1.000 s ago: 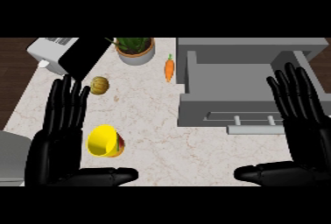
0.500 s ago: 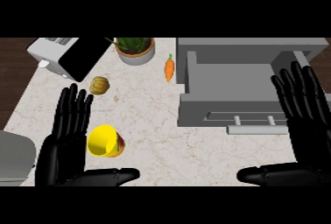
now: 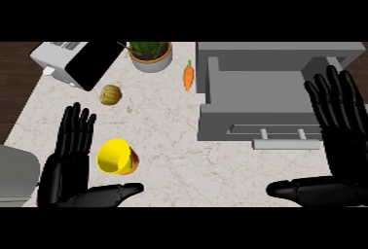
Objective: Pick up the cup, place it into the drawer and close the drawer
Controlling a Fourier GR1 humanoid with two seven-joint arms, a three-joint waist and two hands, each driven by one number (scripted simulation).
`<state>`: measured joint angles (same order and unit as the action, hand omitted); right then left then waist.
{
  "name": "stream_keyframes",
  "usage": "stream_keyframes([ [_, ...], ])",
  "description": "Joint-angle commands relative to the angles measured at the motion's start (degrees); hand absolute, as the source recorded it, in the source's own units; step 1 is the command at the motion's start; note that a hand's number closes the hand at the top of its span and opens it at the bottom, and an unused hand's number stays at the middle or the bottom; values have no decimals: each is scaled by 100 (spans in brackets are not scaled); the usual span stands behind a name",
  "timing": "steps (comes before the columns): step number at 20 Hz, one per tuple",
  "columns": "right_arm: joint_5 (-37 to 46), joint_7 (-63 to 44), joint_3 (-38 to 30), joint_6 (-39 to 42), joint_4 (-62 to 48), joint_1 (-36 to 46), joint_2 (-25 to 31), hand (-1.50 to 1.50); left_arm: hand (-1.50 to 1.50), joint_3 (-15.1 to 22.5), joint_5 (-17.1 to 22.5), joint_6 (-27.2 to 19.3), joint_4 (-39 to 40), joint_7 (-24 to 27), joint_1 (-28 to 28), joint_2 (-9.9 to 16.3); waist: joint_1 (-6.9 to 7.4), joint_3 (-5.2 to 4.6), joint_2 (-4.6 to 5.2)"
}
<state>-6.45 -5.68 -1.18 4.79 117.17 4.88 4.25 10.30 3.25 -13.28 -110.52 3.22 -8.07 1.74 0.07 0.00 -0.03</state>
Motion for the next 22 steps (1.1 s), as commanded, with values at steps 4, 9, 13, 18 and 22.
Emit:
stream_keyframes([
  [4,-289,193,-376,304,-491,91,220,-150,-150,-259,74,140,1071,1044,-257,-128,2,-1,8],
  [9,-448,-396,-479,176,-94,351,283,-150,-150,-546,251,357,1257,1100,-301,59,1,0,1],
  [13,-228,-307,-187,111,207,3,89,-150,-150,-655,386,650,1671,1575,-473,72,0,0,-1],
  [18,-130,-221,-148,140,84,53,85,-150,-150,-931,369,744,2738,2187,-58,0,-6,-1,2],
  [22,-356,-354,-264,318,75,142,212,-150,-150,-1037,464,935,3200,2253,223,22,-7,0,2],
])
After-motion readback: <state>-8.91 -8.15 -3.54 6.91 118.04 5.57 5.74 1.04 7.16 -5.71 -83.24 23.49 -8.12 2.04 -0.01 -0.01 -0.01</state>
